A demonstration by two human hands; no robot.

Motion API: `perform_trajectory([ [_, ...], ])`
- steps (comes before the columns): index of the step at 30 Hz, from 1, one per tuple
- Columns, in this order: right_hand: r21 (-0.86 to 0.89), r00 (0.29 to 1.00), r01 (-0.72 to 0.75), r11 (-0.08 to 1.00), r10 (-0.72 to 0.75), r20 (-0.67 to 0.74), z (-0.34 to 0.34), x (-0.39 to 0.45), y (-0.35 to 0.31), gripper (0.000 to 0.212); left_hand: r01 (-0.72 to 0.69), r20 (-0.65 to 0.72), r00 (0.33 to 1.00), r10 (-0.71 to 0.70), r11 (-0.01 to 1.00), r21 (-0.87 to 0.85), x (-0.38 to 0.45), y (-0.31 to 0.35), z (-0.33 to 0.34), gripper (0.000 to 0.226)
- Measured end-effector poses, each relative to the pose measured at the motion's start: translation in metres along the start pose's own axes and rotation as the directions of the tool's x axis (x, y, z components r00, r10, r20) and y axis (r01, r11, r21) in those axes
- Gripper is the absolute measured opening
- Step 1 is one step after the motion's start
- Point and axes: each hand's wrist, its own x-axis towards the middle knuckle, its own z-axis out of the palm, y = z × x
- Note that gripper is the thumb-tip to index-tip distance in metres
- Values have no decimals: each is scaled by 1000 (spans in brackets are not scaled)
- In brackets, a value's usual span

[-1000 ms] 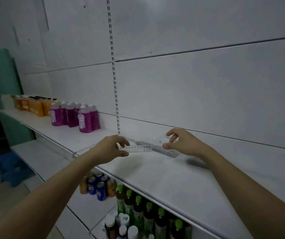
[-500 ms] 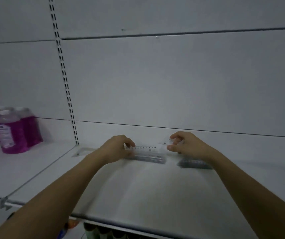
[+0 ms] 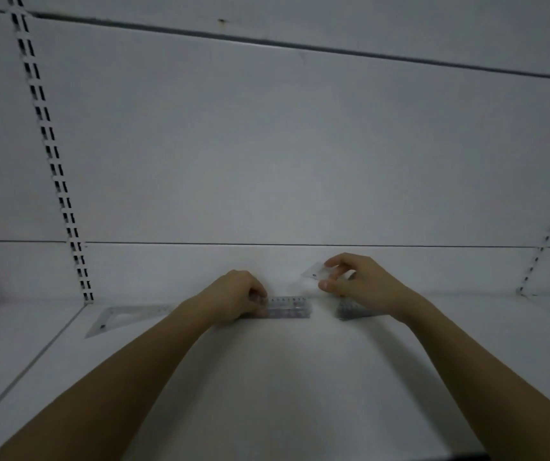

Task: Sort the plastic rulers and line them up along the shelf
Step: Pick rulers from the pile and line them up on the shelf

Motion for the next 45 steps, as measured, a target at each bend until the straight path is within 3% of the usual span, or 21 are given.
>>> perform_trajectory([
  [7,58,995,93,994,-94,18,13,11,-13,41,64,-80,995,-62,998,20,-27,3,-6,58],
  [13,134,984,152,979,-163,71,73,21,-44,44,83,-200,977,-77,996,23,-108,-13,-7,38],
  [18,58,954,243,968,-249,164,121,30,-87,46,77,-118,991,-70,995,57,-175,-57,-8,46],
  [23,-55,913,320,946,-293,284,167,42,-133,51,66,-52,996,-65,998,7,-207,-90,-3,73],
  [28,-228,869,384,895,-267,417,214,67,-172,54,28,-120,992,-26,999,16,-206,-94,2,58],
  [35,-398,850,393,829,-162,501,252,81,-181,55,20,-104,994,-25,999,-47,-203,-106,6,53],
  [41,-429,847,356,830,-93,523,259,75,-191,59,-16,-149,989,2,996,-89,-203,-108,8,50],
  [45,-414,890,326,850,-127,439,253,64,-196,53,-28,-171,985,10,994,-103,-205,-110,8,49],
])
